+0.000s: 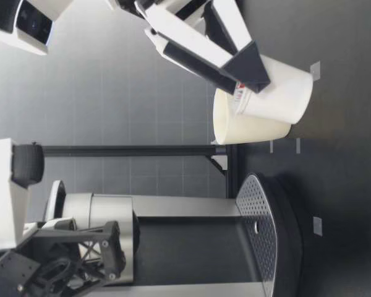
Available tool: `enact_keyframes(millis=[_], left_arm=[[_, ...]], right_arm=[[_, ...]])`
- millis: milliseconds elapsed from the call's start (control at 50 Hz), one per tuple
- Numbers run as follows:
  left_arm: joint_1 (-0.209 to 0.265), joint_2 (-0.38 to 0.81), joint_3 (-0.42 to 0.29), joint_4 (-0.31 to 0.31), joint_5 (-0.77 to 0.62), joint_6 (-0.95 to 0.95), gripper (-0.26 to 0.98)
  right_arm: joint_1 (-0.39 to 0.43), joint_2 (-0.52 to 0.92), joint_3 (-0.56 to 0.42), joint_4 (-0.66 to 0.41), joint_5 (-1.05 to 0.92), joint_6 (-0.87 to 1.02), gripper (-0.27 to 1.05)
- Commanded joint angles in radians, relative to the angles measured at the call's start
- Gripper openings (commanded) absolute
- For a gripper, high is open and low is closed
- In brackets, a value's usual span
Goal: Place the coffee capsule inside the capsule container, then place the cup onto the center of the cup tray.
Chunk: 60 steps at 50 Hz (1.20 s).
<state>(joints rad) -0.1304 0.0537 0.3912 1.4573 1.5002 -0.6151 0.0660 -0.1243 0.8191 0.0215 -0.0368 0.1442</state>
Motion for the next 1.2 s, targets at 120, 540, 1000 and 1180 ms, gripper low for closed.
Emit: enact_keyframes(millis=[120, 540, 1000, 1180], left_arm=[[0.008, -0.069, 0.005, 0.077, 0.023, -0.002, 0.13], [0.049, -0.155, 0.002, 0.198, 0.006, -0.008, 0.13], [0.170, -0.305, 0.080, 0.196, -0.074, -0.144, 0.13], [0.210, -0.417, 0.132, 0.193, -0.181, -0.282, 0.13]], right_arm=[[-0.003, -0.009, -0.029, 0.006, -0.011, 0.002, 0.44], [-0.003, -0.008, -0.034, 0.018, -0.020, 0.014, 0.44], [-0.003, -0.021, -0.035, 0.020, -0.063, 0.028, 0.44], [-0.003, -0.020, -0.037, 0.020, -0.081, 0.029, 0.44]])
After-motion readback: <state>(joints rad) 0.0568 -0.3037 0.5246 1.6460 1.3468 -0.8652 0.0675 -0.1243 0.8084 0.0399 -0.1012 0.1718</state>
